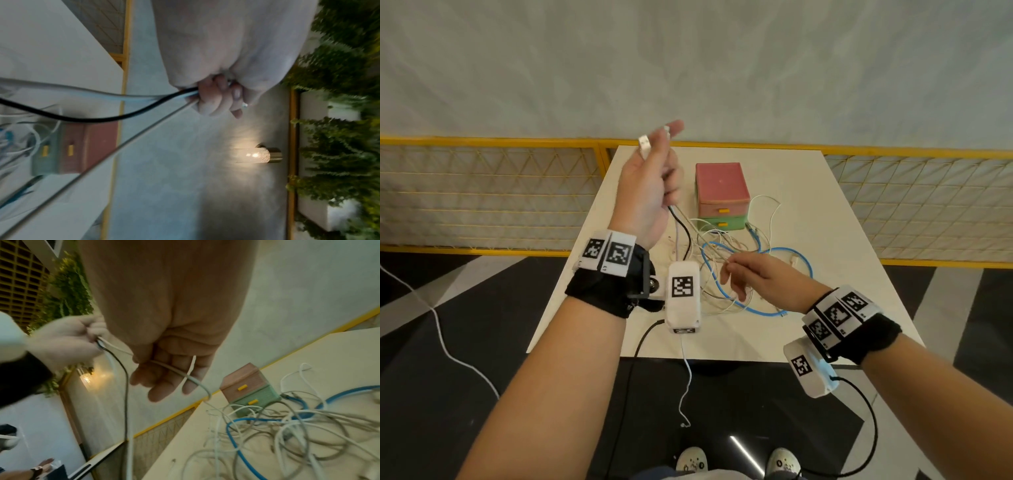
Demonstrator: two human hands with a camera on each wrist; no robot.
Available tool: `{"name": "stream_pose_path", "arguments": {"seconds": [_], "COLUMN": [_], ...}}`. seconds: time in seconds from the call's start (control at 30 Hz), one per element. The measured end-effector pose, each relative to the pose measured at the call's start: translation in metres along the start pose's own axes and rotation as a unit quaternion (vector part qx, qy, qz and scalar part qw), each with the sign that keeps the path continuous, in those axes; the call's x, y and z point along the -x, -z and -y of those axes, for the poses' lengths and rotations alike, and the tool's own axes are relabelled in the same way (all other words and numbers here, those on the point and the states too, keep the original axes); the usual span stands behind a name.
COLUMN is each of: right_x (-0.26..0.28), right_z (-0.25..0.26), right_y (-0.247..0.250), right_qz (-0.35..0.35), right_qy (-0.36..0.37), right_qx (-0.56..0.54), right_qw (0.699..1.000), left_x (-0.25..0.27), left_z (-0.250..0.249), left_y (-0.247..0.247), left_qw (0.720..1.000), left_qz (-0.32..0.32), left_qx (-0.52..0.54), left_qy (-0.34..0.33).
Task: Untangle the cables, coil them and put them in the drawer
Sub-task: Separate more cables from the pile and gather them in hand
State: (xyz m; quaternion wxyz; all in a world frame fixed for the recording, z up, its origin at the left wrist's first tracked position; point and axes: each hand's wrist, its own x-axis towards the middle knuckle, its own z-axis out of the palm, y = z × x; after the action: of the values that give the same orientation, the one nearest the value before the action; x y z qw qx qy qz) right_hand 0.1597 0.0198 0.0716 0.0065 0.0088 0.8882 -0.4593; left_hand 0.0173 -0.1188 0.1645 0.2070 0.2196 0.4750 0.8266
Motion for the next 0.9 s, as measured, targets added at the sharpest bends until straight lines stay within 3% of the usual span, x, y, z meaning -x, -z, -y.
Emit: {"name": "stream_pose_path", "arguments": {"seconds": [0.17, 0.27, 0.33, 0.4, 0.47, 0.53, 0.6, 0.67, 0.73, 0.83, 0.9], "right_x": [-0.003, -0.011, -0.018, -0.025, -0.031, -0.037, -0.039, -0.039, -0.038, -0.037, -0.038], "right_z": [-0.026, -0.014, 0.003, 0.022, 0.04, 0.051, 0.052, 0.044, 0.03, 0.017, 0.018], "right_y": [0.013, 0.024, 0.031, 0.038, 0.046, 0.054, 0.06, 0.061, 0.055, 0.048, 0.046], "right_qz": [-0.063, -0.105, -0.124, -0.154, -0.196, -0.233, -0.237, -0.206, -0.173, -0.153, -0.174], "right_qy": [-0.047, -0.048, -0.027, 0.014, 0.061, 0.087, 0.079, 0.049, 0.019, -0.033, -0.035], "right_qx": [0.058, 0.086, 0.107, 0.137, 0.168, 0.206, 0.203, 0.17, 0.142, 0.039, 0.041], "right_qw": [0.995, 0.99, 0.986, 0.978, 0.964, 0.946, 0.947, 0.962, 0.974, 0.987, 0.983], "left_x": [0.002, 0.008, 0.014, 0.021, 0.025, 0.025, 0.021, 0.013, 0.006, 0.0, 0.002], "left_z": [-0.034, -0.031, -0.021, -0.009, 0.002, 0.006, 0.0, -0.015, -0.032, -0.036, -0.029], "left_y": [0.008, 0.007, 0.002, -0.002, -0.003, 0.0, 0.005, 0.011, 0.017, 0.024, 0.024], "left_qw": [0.997, 0.984, 0.947, 0.901, 0.862, 0.848, 0.867, 0.904, 0.918, 0.905, 0.91], "left_qz": [-0.032, 0.012, 0.063, 0.12, 0.168, 0.18, 0.115, -0.023, -0.124, -0.147, -0.14], "left_qx": [-0.021, -0.164, -0.304, -0.415, -0.477, -0.495, -0.484, -0.423, -0.351, -0.357, -0.343], "left_qy": [-0.063, -0.073, -0.077, -0.033, 0.036, 0.062, 0.022, -0.066, -0.14, -0.177, -0.188]}}
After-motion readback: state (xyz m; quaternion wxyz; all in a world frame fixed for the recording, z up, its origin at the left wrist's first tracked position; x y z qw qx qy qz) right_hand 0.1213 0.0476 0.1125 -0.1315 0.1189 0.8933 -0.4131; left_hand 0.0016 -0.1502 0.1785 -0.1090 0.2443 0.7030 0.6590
